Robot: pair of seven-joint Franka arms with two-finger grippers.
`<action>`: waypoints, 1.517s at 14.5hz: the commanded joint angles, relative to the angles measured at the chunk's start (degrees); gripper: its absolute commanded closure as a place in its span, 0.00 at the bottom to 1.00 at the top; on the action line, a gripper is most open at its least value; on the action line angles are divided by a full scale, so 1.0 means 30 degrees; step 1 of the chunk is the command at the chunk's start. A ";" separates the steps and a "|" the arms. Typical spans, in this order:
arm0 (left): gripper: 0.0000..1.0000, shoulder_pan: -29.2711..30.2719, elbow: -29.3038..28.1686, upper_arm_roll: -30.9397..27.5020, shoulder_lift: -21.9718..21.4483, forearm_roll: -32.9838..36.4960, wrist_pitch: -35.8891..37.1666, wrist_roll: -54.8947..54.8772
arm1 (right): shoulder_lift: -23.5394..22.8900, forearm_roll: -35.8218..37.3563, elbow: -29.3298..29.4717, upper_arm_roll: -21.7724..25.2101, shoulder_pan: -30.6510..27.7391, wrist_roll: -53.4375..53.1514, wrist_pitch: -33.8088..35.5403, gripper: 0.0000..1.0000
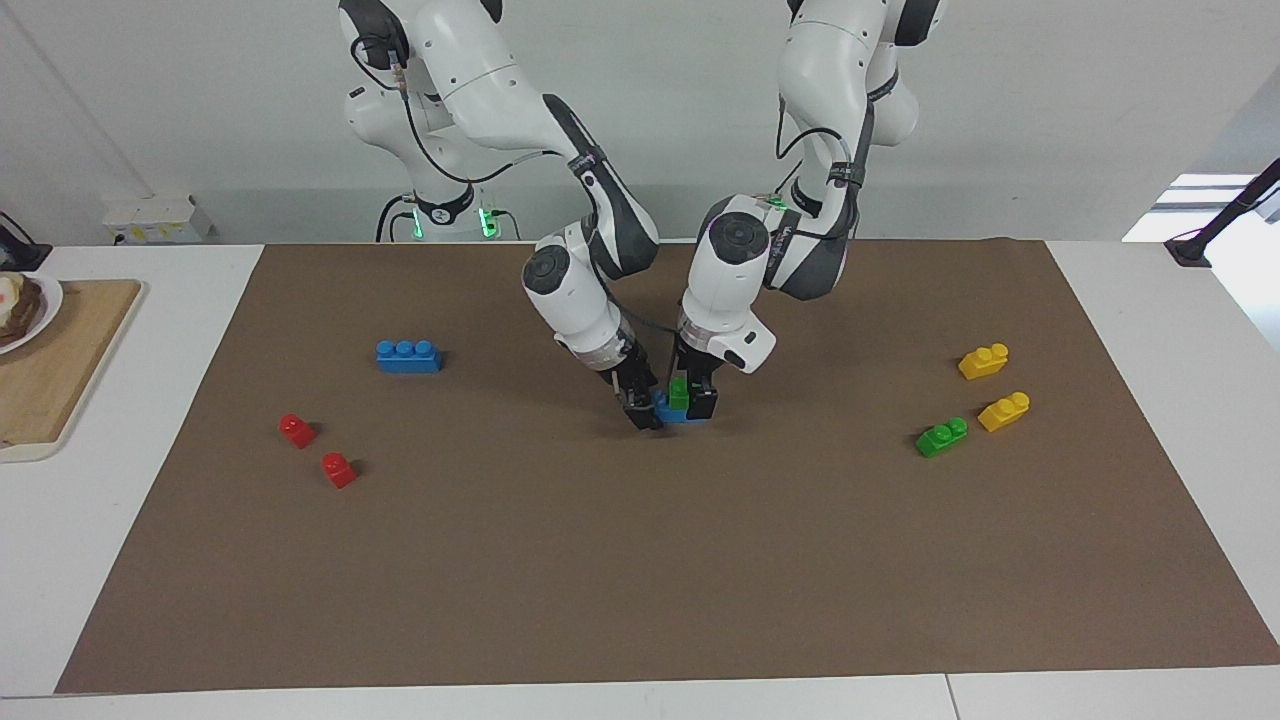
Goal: Remove green block with left arm and hold with right
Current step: 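Close the left gripper on the green block and the right gripper on the blue bar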
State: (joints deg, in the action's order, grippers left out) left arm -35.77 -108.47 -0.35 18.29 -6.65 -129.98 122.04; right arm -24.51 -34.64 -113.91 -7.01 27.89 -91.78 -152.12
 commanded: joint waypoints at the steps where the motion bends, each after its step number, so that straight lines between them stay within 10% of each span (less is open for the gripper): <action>1: 0.07 -0.0383 -0.0290 -0.0234 -0.0209 0.0284 -0.0121 0.0277 | -0.0384 -0.0434 0.0294 -0.0184 -0.0271 0.0007 -0.0418 0.32; 5: 0.08 -0.0412 -0.0261 -0.0234 -0.0209 0.0284 -0.0061 0.0307 | -0.0443 -0.0493 0.0294 -0.0184 -0.0418 -0.0022 -0.0766 0.98; 10: 0.41 -0.0324 0.0003 -0.0234 -0.0209 0.0284 0.0349 0.0219 | -0.0560 -0.0493 0.0294 -0.0184 -0.0389 0.0095 -0.1033 1.00; 15: 0.48 -0.0295 0.0003 -0.0234 -0.0443 0.0284 0.0436 0.0132 | -0.0590 -0.0522 0.0264 -0.0184 -0.0389 0.0124 -0.1033 1.00; 22: 0.85 -0.0091 -0.0143 -0.0234 -0.1379 0.0284 0.1167 -0.0510 | -0.0590 -0.0522 0.0264 -0.0184 -0.0448 0.0417 -0.1033 1.00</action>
State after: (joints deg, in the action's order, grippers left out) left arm -35.81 -108.25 -0.37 16.39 -6.58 -128.63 121.47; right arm -24.65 -34.76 -113.58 -6.99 27.27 -91.78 -153.58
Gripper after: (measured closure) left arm 0.652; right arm 0.639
